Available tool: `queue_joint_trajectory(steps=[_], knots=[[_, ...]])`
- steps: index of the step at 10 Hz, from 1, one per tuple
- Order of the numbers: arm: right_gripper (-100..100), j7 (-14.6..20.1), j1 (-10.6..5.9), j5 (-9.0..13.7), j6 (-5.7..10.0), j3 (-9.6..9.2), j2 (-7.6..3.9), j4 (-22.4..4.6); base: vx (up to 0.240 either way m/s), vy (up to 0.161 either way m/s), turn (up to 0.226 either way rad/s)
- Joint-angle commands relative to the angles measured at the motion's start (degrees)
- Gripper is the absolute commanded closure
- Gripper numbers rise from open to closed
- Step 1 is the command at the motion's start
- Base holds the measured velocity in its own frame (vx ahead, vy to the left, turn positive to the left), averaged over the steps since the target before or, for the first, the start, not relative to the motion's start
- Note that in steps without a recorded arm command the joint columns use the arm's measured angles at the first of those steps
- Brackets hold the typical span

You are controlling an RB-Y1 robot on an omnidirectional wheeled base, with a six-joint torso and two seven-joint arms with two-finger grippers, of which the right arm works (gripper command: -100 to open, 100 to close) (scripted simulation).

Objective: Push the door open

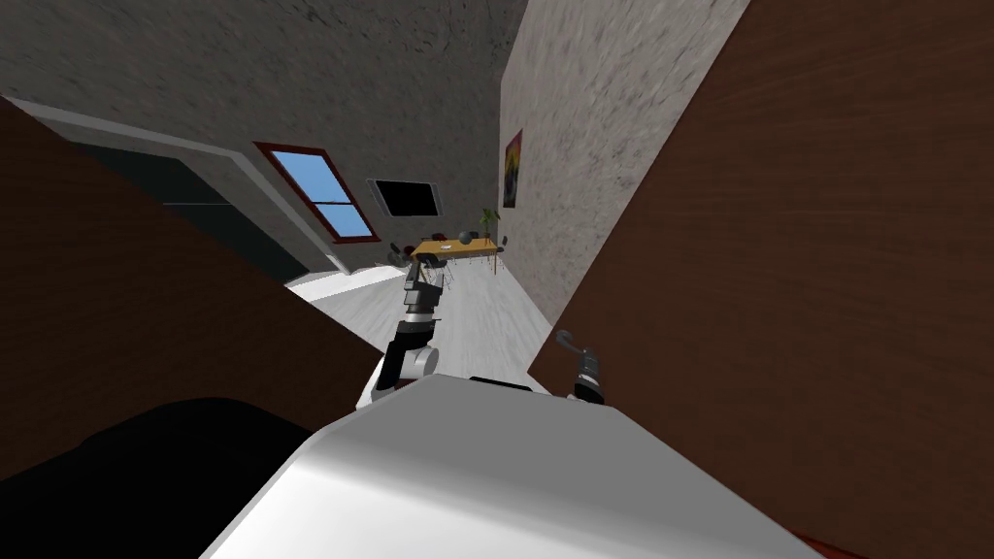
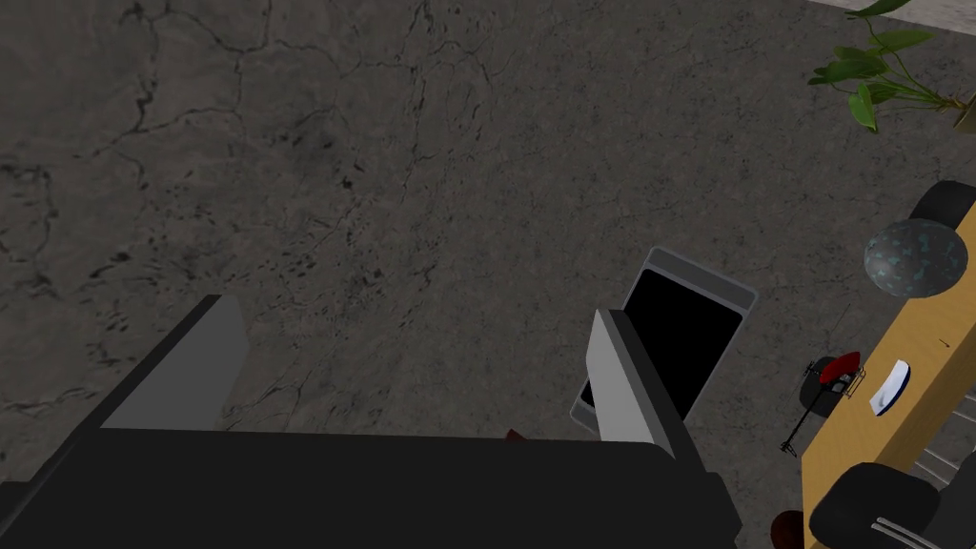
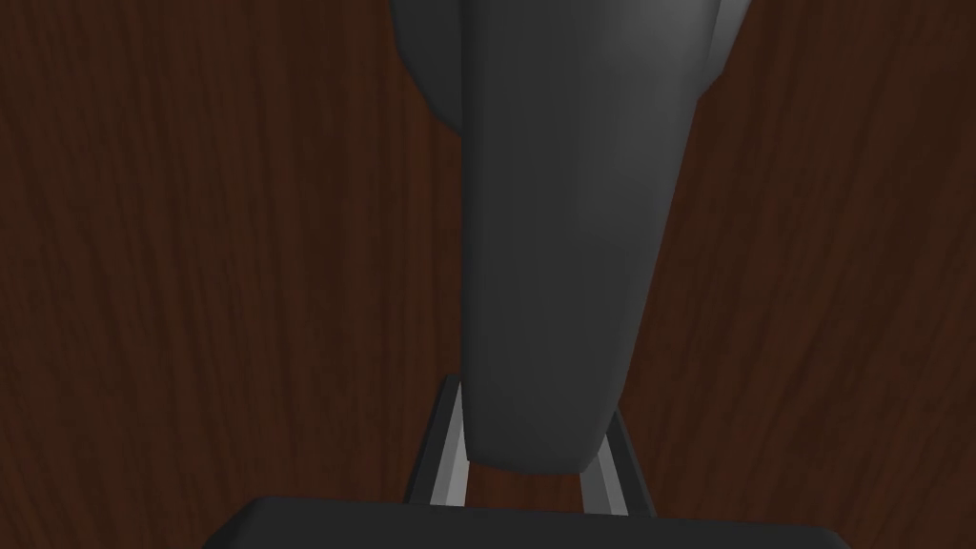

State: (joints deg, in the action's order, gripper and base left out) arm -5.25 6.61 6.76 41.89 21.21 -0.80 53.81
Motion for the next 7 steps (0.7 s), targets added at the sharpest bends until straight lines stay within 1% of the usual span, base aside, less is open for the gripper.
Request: queue_joint_trajectory(steps=[1, 4, 7], knots=[[100, -0.39, -0.44, 0.65, 0.29, 1.4, 0.32, 0.59, 0.161, 0.032, -0.085], [100, -0.8, -0.49, 1.36, 0.29, 2.66, 1.94, 0.6, 0.171, 0.053, -0.076], [100, -1.08, -0.53, 1.83, 0.3, 3.51, 3.44, 0.6, 0.129, 0.106, -0.051]])
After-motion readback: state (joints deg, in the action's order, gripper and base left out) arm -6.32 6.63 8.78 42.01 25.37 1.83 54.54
